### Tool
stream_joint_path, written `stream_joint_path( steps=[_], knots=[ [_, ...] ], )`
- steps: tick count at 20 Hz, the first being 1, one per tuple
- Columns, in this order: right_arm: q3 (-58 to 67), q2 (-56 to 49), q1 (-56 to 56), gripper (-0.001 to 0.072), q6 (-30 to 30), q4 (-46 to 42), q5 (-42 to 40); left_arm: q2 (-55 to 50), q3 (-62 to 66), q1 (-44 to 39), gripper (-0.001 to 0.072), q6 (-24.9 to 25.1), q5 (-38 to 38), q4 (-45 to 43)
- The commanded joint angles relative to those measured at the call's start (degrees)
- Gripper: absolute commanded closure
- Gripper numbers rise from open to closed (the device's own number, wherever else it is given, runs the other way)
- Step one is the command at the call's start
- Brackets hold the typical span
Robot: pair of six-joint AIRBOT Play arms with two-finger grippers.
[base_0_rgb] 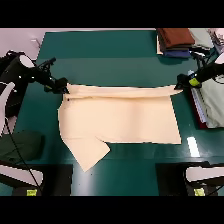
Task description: Fold the shirts.
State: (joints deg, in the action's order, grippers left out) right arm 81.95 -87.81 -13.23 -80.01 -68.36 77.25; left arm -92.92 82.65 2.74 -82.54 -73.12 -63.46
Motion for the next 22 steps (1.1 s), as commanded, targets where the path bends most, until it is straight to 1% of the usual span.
stream_joint_path(
  steps=[1,2,3,4,6,8,10,11,13,15,17,18,20,22],
  knots=[
    [-6.1,2.0,0.0,0.069,-0.1,-0.1,-2.7,0.0,-3.1,0.1,0.0545,-0.6,-0.6,-0.7],
    [-6.2,2.0,0.0,0.0578,-0.1,-0.1,-2.7,0.0,-3.0,0.1,0.0207,-1.6,-0.3,-0.7],
    [-6.2,2.0,0.0,0.037,-0.1,0.1,-2.7,0.0,-3.0,0.1,0.0145,-2.8,0.0,-0.8],
    [-6.2,2.0,0.0,0.0321,-0.1,0.9,-2.6,0.6,-3.0,0.1,0.0145,-3.0,0.1,-0.8],
    [-6.3,2.7,-0.6,0.0321,-0.1,2.5,-0.4,3.5,-3.0,0.1,0.0145,-3.0,-0.5,-2.4],
    [-6.3,5.1,-0.9,0.0322,0.0,2.4,1.8,8.1,-3.7,0.0,0.0145,-3.7,-3.0,-8.9],
    [-6.3,8.9,-0.9,0.0322,0.5,2.4,3.2,15.7,-10.1,0.0,0.0145,-5.8,-3.3,-14.2],
    [-6.3,11.1,-0.7,0.0323,0.6,2.4,3.5,19.8,-15.0,0.0,0.0145,-6.2,-3.0,-14.6],
    [-6.3,14.8,0.0,0.0323,0.6,2.4,2.8,28.0,-26.8,0.0,0.0145,-7.7,-2.3,-13.7],
    [-6.3,17.9,0.1,0.0323,0.6,2.6,1.9,35.6,-38.3,0.0,0.0145,-8.8,-2.3,-10.9],
    [-6.3,19.6,0.1,0.0323,0.6,2.9,0.3,41.3,-47.1,0.0,0.0145,-9.6,-2.2,-7.9],
    [-6.3,20.1,0.0,0.0323,0.6,2.9,0.0,43.3,-50.3,0.0,0.0145,-10.5,-2.0,-6.1],
    [-6.3,20.4,0.1,0.0323,0.6,2.9,0.3,44.3,-54.6,0.0,0.0145,-10.5,-1.4,-3.5],
    [-6.3,20.4,0.0,0.0323,0.6,2.9,0.8,44.3,-57.8,-0.1,0.0145,-10.3,2.3,0.2]
  ],
)
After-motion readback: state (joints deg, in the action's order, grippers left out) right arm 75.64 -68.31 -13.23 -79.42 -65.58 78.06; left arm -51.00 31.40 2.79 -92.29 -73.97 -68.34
